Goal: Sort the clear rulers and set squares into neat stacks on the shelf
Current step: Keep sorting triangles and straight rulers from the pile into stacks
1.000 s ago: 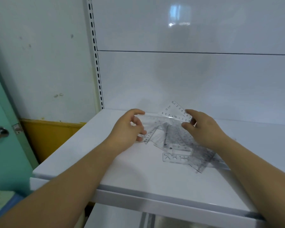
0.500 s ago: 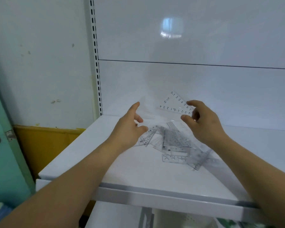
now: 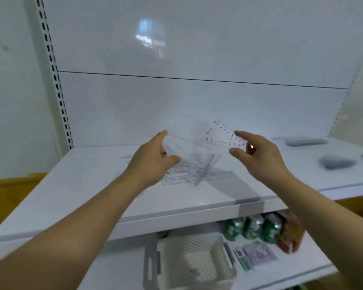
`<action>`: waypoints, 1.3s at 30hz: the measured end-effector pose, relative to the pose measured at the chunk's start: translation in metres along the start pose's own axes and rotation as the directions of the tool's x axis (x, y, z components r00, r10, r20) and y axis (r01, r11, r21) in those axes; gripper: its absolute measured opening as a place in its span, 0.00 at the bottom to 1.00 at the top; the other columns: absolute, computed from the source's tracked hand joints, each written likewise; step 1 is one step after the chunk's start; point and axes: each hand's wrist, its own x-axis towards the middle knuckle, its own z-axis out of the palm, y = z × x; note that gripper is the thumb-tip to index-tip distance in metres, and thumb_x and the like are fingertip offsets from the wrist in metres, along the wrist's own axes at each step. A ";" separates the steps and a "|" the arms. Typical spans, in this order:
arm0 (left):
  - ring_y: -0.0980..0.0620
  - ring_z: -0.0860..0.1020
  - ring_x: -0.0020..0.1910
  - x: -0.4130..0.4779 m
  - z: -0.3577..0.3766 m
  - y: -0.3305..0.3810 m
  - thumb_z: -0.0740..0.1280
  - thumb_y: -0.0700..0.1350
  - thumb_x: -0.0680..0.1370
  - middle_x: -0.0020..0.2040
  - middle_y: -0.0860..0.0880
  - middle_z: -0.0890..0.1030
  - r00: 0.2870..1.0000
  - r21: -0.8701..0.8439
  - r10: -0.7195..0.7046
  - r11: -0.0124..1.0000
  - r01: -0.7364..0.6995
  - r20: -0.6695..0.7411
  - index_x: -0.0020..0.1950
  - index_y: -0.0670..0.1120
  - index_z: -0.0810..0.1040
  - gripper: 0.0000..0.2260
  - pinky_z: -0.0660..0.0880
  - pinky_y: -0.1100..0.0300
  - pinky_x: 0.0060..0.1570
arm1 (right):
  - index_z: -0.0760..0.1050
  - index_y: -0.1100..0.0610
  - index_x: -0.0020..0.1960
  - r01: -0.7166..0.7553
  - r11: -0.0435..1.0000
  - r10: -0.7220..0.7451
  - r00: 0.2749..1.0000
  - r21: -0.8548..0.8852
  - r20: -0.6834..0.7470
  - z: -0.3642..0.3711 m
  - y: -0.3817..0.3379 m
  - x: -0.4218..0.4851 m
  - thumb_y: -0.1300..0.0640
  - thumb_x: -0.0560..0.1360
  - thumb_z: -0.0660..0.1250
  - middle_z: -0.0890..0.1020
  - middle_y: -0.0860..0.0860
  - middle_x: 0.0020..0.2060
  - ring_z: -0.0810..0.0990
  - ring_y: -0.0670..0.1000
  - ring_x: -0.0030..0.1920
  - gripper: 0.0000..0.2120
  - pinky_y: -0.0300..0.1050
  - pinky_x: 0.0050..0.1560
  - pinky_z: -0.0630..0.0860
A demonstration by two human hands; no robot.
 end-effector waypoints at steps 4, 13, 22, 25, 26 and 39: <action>0.56 0.74 0.41 -0.002 0.037 0.031 0.69 0.49 0.75 0.41 0.52 0.75 0.993 -0.015 0.062 0.998 -0.060 0.104 0.77 0.52 0.56 0.34 0.71 0.62 0.43 | 0.74 0.47 0.65 -0.052 0.996 0.049 0.998 -0.076 -0.041 -0.047 0.028 -0.018 0.50 0.73 0.71 0.70 0.46 0.35 0.71 0.44 0.36 0.21 0.30 0.39 0.66; 0.51 0.75 0.43 -0.012 0.180 0.147 0.67 0.49 0.77 0.44 0.48 0.76 0.931 -0.023 0.177 0.984 -0.179 0.319 0.78 0.50 0.52 0.34 0.71 0.59 0.43 | 0.71 0.51 0.66 -0.228 0.933 0.218 0.974 -0.279 -0.066 -0.200 0.130 -0.069 0.46 0.76 0.66 0.74 0.49 0.36 0.72 0.47 0.36 0.21 0.40 0.34 0.68; 0.50 0.73 0.47 -0.031 0.313 0.245 0.68 0.48 0.76 0.49 0.47 0.74 0.916 -0.038 0.236 0.971 -0.236 0.324 0.73 0.48 0.61 0.29 0.69 0.58 0.46 | 0.66 0.53 0.70 -0.363 0.804 0.352 0.929 -0.471 -0.116 -0.329 0.232 -0.116 0.45 0.77 0.62 0.77 0.51 0.62 0.78 0.51 0.56 0.24 0.41 0.48 0.75; 0.49 0.75 0.49 -0.026 0.338 0.261 0.68 0.49 0.75 0.47 0.49 0.75 0.914 0.010 0.227 0.970 -0.244 0.336 0.73 0.47 0.62 0.28 0.72 0.56 0.49 | 0.64 0.52 0.71 -0.370 0.791 0.363 0.925 -0.487 -0.113 -0.347 0.258 -0.116 0.44 0.78 0.61 0.75 0.50 0.64 0.77 0.51 0.58 0.24 0.41 0.48 0.74; 0.48 0.76 0.49 -0.022 0.345 0.264 0.68 0.49 0.75 0.46 0.49 0.75 0.915 0.024 0.223 0.969 -0.245 0.336 0.72 0.47 0.63 0.28 0.72 0.55 0.50 | 0.64 0.52 0.71 -0.370 0.787 0.363 0.925 -0.493 -0.114 -0.350 0.267 -0.114 0.44 0.78 0.60 0.75 0.50 0.64 0.76 0.51 0.59 0.25 0.41 0.48 0.74; 0.47 0.74 0.61 0.090 0.408 0.273 0.65 0.59 0.76 0.59 0.47 0.77 0.921 0.211 0.227 0.930 -0.302 0.317 0.71 0.49 0.64 0.28 0.71 0.55 0.51 | 0.63 0.46 0.71 -0.335 0.645 0.372 0.923 -0.686 -0.100 -0.337 0.372 0.013 0.39 0.78 0.55 0.76 0.50 0.64 0.72 0.55 0.64 0.24 0.58 0.64 0.68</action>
